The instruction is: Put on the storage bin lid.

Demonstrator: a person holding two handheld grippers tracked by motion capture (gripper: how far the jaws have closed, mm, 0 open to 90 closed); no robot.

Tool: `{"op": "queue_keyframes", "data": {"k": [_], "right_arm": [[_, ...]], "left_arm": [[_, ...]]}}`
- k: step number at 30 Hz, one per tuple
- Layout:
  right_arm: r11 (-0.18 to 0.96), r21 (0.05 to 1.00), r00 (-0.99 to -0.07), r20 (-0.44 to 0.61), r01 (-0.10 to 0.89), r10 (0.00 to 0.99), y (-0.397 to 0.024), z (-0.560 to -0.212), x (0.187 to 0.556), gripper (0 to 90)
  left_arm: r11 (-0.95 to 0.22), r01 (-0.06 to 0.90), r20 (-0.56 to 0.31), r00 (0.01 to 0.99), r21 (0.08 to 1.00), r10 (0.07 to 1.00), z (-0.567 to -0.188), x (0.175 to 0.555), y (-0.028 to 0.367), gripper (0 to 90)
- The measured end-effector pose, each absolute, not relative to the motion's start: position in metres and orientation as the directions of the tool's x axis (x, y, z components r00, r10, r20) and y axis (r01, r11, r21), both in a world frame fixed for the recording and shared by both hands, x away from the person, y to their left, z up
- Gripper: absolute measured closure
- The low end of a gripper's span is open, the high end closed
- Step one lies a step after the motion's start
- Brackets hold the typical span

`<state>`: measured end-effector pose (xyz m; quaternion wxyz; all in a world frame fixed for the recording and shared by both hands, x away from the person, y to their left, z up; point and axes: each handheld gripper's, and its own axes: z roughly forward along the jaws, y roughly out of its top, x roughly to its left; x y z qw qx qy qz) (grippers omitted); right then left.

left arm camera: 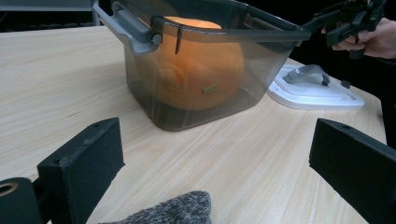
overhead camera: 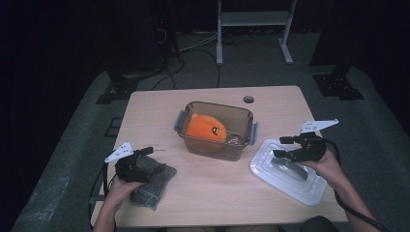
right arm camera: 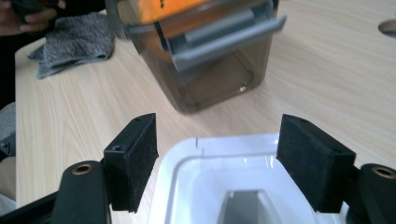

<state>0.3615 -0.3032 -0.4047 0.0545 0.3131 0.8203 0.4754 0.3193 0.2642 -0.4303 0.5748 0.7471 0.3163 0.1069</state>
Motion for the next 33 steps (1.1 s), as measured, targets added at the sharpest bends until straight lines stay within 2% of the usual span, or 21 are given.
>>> {"op": "queue_keyframes", "data": {"k": [21, 33], "right_arm": [[0.315, 0.807, -0.745, 0.215, 0.5, 0.632, -0.336, -0.45, 0.338, 30.2], [0.327, 0.809, -0.742, 0.188, 0.488, 0.644, -0.337, -0.463, 0.331, 42.5]], "left_arm": [[-0.139, 0.349, -0.202, 0.775, 0.927, 0.598, -0.43, 0.319, 0.265, 2.5], [-0.142, 0.352, -0.203, 0.774, 0.925, 0.6, -0.43, 0.319, 0.266, 2.5]]}}
